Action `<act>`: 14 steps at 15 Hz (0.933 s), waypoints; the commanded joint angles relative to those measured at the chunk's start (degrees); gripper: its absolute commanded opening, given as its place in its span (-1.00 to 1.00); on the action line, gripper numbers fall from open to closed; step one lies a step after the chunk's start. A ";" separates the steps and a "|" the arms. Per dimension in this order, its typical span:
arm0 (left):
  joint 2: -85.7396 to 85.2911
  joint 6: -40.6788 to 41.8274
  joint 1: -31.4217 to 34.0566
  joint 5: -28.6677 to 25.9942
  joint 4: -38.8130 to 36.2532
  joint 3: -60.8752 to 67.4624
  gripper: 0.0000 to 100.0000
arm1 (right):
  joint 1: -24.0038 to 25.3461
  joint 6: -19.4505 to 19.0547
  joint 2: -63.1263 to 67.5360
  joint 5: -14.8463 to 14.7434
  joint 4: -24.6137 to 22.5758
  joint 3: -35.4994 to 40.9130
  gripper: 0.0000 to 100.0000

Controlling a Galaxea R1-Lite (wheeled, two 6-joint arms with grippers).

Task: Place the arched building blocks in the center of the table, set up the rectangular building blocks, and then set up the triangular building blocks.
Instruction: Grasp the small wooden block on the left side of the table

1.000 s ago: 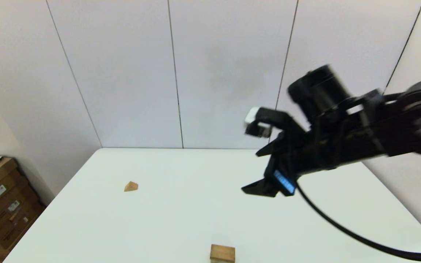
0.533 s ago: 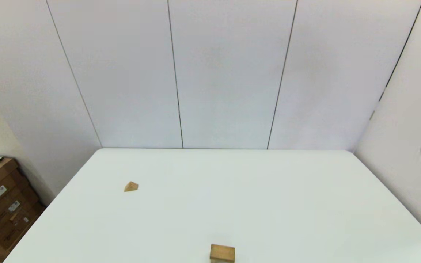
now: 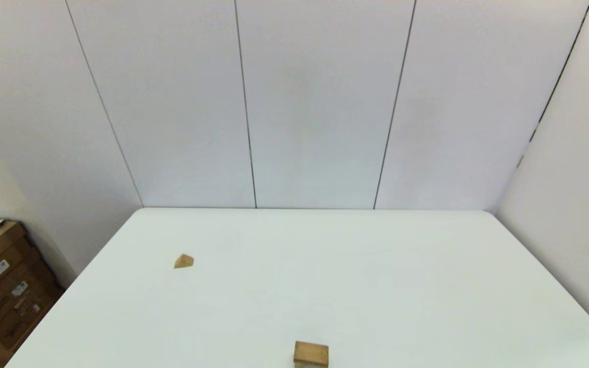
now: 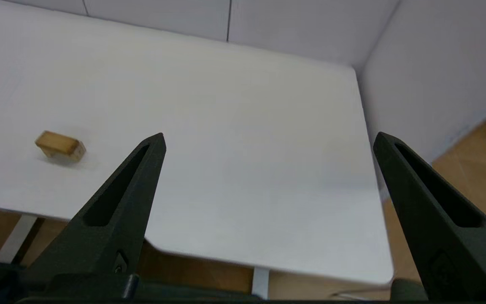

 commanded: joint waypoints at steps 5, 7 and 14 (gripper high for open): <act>0.07 -0.76 0.02 1.11 -0.05 0.00 1.00 | -2.56 7.53 -17.83 6.10 -5.84 21.42 1.00; 0.07 -0.67 0.02 1.03 -0.14 0.09 1.00 | -2.56 5.68 -17.83 5.66 -22.45 33.55 1.00; 0.07 -1.28 0.02 1.64 -0.23 0.09 1.00 | -2.56 4.10 -17.83 4.61 -36.42 43.92 1.00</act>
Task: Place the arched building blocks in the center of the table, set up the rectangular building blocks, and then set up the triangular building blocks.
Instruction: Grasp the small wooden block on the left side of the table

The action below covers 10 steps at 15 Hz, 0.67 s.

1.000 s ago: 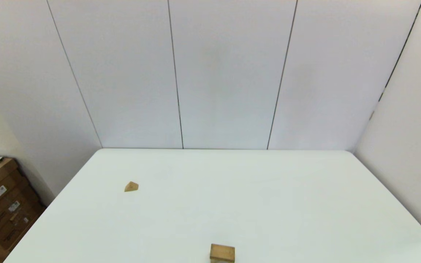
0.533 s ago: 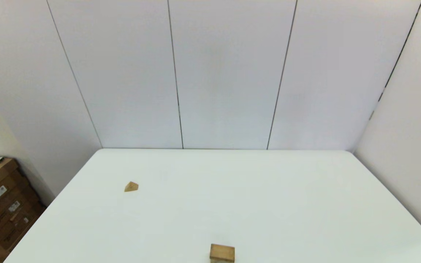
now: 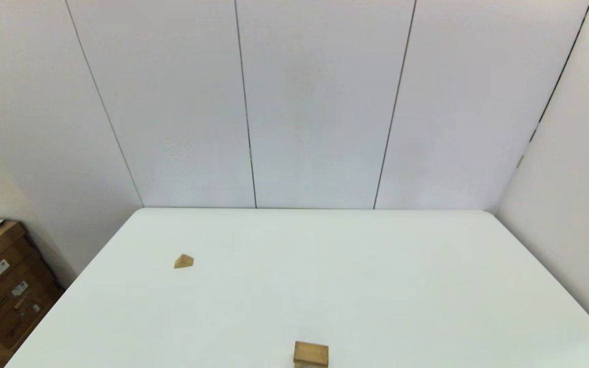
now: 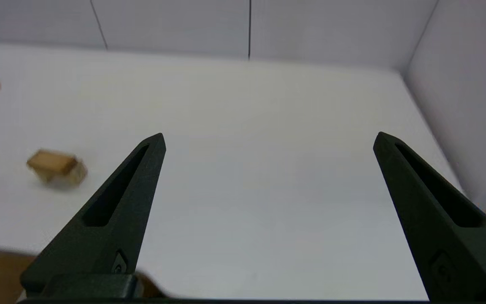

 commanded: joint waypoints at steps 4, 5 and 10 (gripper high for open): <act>0.07 0.22 0.02 -0.06 0.03 -0.01 1.00 | -0.01 -5.50 0.11 -3.52 -3.03 3.79 1.00; 0.07 -0.04 0.02 0.03 0.03 -0.01 1.00 | -0.01 -5.06 0.11 -3.61 -3.03 3.88 1.00; 18.27 -4.35 0.02 2.32 3.46 -13.98 1.00 | 0.07 0.65 0.11 -4.84 -3.12 3.88 1.00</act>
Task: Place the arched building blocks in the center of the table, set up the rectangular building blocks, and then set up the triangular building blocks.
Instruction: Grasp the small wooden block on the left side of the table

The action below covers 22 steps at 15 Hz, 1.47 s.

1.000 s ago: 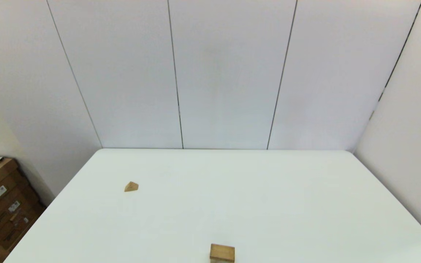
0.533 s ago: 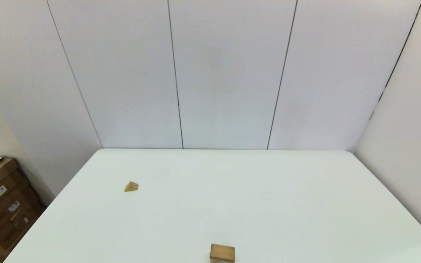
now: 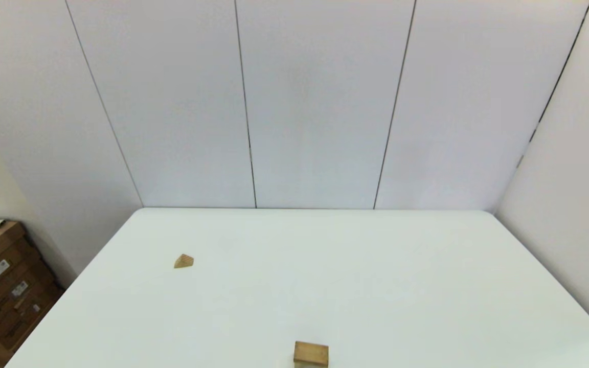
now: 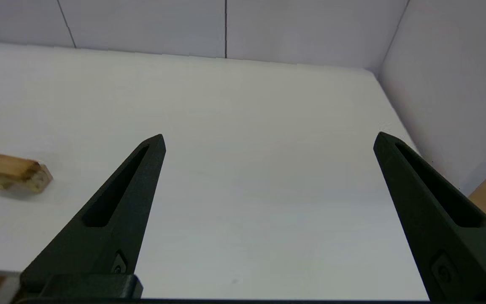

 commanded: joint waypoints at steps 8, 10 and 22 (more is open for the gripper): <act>89.91 -6.52 2.57 0.30 -18.40 -37.40 1.00 | 0.05 0.90 0.18 -0.55 0.00 0.04 1.00; 101.51 -5.55 4.06 0.22 -18.66 -42.67 1.00 | 0.05 0.90 0.18 -0.55 0.00 0.04 1.00; 130.25 18.18 6.96 -13.93 -11.54 -65.35 1.00 | 0.05 0.90 0.18 -0.55 0.00 0.04 1.00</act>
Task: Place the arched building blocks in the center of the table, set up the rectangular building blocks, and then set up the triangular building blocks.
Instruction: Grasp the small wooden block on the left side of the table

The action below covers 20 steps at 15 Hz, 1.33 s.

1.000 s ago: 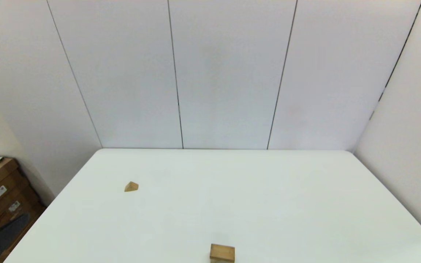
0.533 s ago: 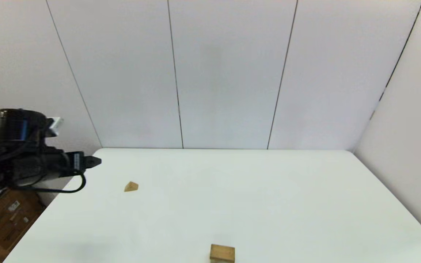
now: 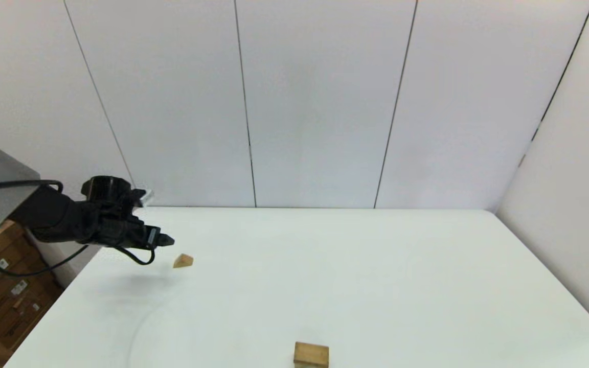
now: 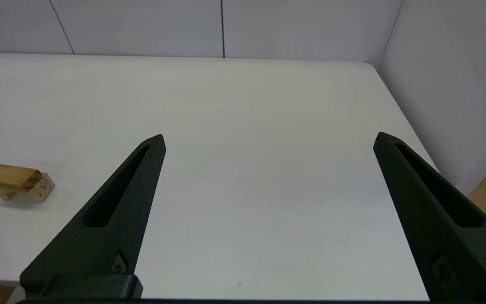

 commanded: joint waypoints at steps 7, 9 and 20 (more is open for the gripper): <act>-1.45 16.65 0.50 -11.54 14.91 -5.36 1.00 | 0.00 -0.02 0.10 0.02 0.02 -0.01 1.00; -0.57 24.56 1.81 -11.54 15.17 -5.71 1.00 | 0.00 -0.02 0.10 0.02 0.02 -0.01 1.00; 1.98 42.93 2.43 -11.62 29.94 -13.36 1.00 | 0.00 -0.02 0.10 0.02 0.02 -0.01 1.00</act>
